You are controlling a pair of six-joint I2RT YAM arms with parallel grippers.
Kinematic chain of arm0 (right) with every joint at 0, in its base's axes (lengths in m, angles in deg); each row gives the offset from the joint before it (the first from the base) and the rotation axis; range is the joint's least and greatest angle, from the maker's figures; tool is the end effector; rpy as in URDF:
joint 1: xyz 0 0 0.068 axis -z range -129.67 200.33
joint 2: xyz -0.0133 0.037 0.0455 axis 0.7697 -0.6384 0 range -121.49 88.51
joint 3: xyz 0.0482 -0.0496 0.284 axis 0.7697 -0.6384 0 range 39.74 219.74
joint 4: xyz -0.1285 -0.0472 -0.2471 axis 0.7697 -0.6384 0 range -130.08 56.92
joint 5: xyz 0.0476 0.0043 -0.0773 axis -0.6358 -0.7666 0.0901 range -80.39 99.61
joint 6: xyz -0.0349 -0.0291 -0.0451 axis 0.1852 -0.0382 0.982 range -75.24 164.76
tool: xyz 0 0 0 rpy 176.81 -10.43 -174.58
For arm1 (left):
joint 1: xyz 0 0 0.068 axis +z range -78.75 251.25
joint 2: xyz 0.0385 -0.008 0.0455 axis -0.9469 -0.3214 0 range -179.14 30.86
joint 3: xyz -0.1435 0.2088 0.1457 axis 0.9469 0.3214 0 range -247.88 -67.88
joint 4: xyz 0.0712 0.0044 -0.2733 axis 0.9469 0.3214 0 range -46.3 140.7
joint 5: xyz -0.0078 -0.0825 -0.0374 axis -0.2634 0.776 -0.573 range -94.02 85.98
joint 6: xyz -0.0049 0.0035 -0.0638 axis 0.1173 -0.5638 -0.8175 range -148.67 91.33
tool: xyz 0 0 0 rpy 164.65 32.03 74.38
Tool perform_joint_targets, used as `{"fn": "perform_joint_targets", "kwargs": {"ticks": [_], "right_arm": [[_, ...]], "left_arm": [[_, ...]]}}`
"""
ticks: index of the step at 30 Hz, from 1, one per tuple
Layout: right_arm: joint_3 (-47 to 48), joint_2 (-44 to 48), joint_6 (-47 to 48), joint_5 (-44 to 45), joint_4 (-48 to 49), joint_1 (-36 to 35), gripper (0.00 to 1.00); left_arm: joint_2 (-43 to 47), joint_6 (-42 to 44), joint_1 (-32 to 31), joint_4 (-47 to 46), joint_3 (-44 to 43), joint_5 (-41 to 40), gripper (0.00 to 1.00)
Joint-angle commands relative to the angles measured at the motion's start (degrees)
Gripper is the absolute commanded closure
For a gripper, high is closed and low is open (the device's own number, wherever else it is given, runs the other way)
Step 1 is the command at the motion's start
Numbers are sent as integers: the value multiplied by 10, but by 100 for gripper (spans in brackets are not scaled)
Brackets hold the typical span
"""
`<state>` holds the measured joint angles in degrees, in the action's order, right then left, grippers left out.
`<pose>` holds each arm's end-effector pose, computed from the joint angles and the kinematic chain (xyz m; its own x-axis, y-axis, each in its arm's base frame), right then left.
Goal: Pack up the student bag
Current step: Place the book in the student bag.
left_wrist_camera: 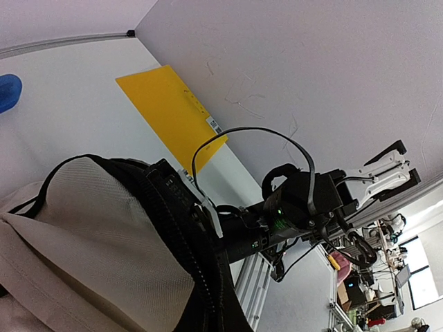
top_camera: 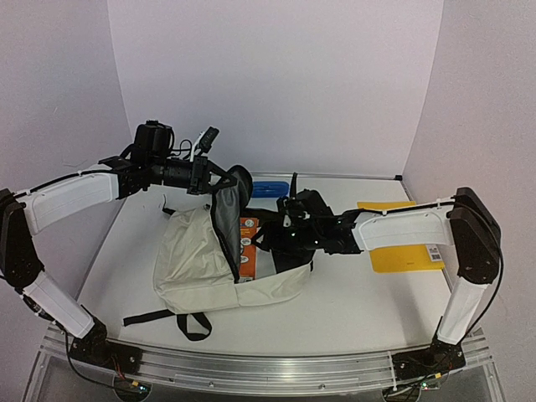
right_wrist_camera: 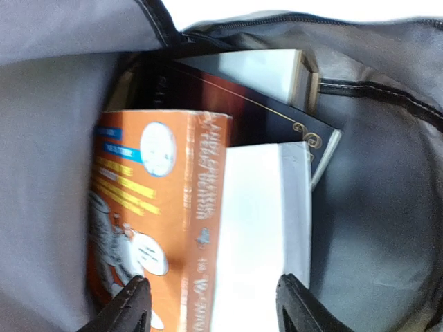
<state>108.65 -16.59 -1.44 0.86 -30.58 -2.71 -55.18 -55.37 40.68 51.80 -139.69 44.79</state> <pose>0.2631 0.3621 0.2102 -0.8558 0.0492 -0.5150 -0.3586 0.6611 0.6590 0.3020 -0.2217 0.3488 -0.7120 0.0769 -0.6979 0.6877 0.2770 -0.6711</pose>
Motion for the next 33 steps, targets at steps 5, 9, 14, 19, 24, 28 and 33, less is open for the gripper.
{"fn": "perform_joint_targets", "kwargs": {"ticks": [5, 9, 14, 19, 24, 28, 33], "right_arm": [[11, 8, 19, -48, 14, -15, 58], [9, 4, 12, -64, 37, -14, 60], [20, -26, -2, -84, 53, -14, 64], [26, -38, -8, -92, 68, -14, 66], [45, -59, -12, -117, 97, -17, 66], [63, -84, -25, -157, 145, -26, 66], [95, -138, -47, -193, 220, -37, 67]], "left_arm": [[18, 15, 6, 2, -9, -4, 100], [17, 15, 5, 3, -10, -3, 100], [14, 16, 5, 4, -12, -2, 100], [14, 19, 5, 7, -14, -1, 100], [10, 19, 5, 7, -15, 1, 100], [5, 17, 5, 9, -21, 2, 100], [-4, 4, 4, -5, -27, 14, 100]]}}
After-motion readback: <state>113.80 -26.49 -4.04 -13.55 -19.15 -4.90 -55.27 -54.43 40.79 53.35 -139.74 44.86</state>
